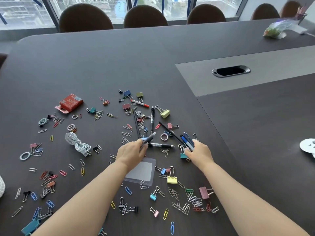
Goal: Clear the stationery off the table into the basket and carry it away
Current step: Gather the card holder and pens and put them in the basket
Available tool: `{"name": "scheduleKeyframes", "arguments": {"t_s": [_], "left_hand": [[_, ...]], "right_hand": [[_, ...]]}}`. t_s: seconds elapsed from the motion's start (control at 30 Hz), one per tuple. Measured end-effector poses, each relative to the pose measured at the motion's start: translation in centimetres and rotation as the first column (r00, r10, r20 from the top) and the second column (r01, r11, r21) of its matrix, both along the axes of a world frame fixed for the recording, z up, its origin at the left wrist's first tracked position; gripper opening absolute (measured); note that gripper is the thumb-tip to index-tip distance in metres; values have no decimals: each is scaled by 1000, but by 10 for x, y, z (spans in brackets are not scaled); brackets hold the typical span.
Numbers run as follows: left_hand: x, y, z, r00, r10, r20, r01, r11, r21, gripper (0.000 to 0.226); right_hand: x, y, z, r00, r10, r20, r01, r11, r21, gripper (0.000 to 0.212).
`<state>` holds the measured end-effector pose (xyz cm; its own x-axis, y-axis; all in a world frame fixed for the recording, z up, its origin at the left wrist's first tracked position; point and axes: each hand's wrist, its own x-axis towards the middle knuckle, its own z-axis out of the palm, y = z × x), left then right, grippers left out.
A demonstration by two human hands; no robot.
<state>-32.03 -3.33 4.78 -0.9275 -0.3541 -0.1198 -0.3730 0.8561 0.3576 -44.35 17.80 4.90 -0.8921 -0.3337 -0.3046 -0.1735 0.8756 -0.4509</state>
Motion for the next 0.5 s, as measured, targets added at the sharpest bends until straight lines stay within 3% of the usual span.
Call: {"name": "scheduleKeyframes", "arguments": {"t_s": [0.2, 0.5], "left_hand": [[-21, -10, -11, 999, 24, 40, -29, 990, 141, 33], [-41, -13, -24, 997, -58, 50, 55, 996, 63, 35]], "right_hand": [[-31, -27, -8, 998, 54, -42, -55, 998, -36, 14], [-57, -54, -18, 1000, 26, -1, -26, 999, -25, 32]]}}
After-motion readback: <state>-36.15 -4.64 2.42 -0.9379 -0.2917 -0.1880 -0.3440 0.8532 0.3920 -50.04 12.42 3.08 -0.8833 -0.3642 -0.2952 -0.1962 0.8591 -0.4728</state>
